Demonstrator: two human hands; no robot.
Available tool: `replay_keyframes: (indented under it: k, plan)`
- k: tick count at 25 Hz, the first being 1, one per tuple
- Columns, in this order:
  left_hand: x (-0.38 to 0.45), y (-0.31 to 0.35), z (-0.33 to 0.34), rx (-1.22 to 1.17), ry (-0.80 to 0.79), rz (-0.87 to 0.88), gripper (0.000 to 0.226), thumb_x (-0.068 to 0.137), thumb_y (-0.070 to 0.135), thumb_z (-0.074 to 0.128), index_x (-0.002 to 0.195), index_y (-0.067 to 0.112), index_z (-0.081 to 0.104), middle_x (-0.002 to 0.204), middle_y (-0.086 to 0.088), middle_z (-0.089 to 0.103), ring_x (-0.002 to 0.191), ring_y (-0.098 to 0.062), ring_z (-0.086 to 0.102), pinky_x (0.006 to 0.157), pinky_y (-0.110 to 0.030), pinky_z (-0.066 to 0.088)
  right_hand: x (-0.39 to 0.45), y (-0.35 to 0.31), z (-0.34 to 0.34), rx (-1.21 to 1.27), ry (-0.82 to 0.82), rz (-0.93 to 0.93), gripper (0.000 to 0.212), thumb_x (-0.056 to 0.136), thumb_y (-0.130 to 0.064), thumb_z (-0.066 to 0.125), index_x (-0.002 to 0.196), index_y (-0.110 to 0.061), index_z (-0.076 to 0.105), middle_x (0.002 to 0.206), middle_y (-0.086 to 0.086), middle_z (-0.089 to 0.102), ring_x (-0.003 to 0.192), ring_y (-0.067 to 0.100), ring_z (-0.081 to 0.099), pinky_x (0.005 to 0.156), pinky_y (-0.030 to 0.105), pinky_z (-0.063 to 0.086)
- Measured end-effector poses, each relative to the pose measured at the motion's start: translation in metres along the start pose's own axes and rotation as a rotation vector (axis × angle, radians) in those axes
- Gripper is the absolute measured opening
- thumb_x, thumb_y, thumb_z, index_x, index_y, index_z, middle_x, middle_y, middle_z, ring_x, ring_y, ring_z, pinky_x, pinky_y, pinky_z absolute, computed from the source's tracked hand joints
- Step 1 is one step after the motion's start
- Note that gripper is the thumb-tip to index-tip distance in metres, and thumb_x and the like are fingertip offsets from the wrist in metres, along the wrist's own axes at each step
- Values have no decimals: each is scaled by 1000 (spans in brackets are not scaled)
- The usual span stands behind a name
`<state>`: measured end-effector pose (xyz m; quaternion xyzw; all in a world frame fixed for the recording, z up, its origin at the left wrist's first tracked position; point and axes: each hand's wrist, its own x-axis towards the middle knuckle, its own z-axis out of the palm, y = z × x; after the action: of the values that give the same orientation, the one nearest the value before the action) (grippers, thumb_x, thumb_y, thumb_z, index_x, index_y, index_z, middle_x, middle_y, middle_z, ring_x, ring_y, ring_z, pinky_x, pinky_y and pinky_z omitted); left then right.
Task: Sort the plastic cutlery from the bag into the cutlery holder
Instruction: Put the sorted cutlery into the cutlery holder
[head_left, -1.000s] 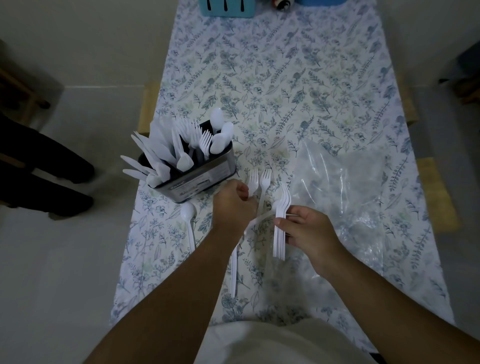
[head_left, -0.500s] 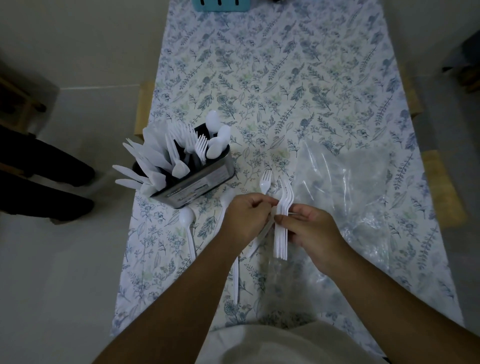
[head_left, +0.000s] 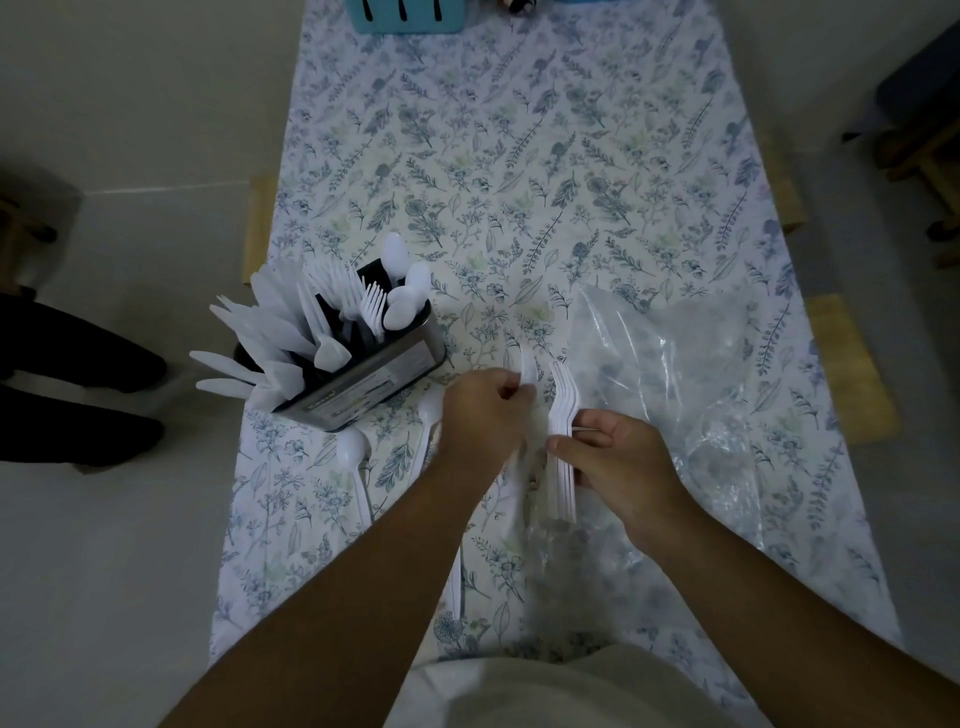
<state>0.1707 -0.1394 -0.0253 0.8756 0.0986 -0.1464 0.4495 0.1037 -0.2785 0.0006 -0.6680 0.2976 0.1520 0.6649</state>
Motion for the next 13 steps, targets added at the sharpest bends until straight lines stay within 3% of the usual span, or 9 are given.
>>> replay_keyframes:
  k: [2,5,8,10,13]
  plan:
    - [-22,0,-4,-51,-47,28,32,93,21,68,62,17,65,48,14,56,46,1,48,54,-18,42,-1,-3,1,-34,-25,-30,21,84,-3,78,98,-19,76,84,0,81,77,14,78,68,25,60]
    - [-49,1,-13,-153,-77,28,22,95,27,60,93,14,78,78,3,73,70,-6,64,74,-26,55,-6,-4,8,-155,-84,-106,20,86,-9,78,96,-25,78,83,-3,81,73,8,75,64,21,55]
    - [-72,4,-24,-143,-9,87,19,93,33,67,85,20,77,80,6,74,75,-2,69,68,-19,55,-12,3,17,-321,-77,-205,11,87,-15,77,93,-24,78,82,-5,79,78,9,75,74,31,62]
    - [-82,1,-28,-140,46,91,16,92,33,70,82,22,77,77,11,74,75,-1,70,67,-20,56,-18,5,24,-407,-102,-295,9,89,-17,76,94,-23,77,81,-8,78,80,5,74,78,31,63]
    - [-88,-12,-39,-161,100,74,10,94,28,69,88,22,75,82,11,74,80,1,70,71,-20,57,-33,2,32,-371,-211,-330,34,94,-10,69,98,-44,72,79,-27,75,85,-7,72,84,20,59]
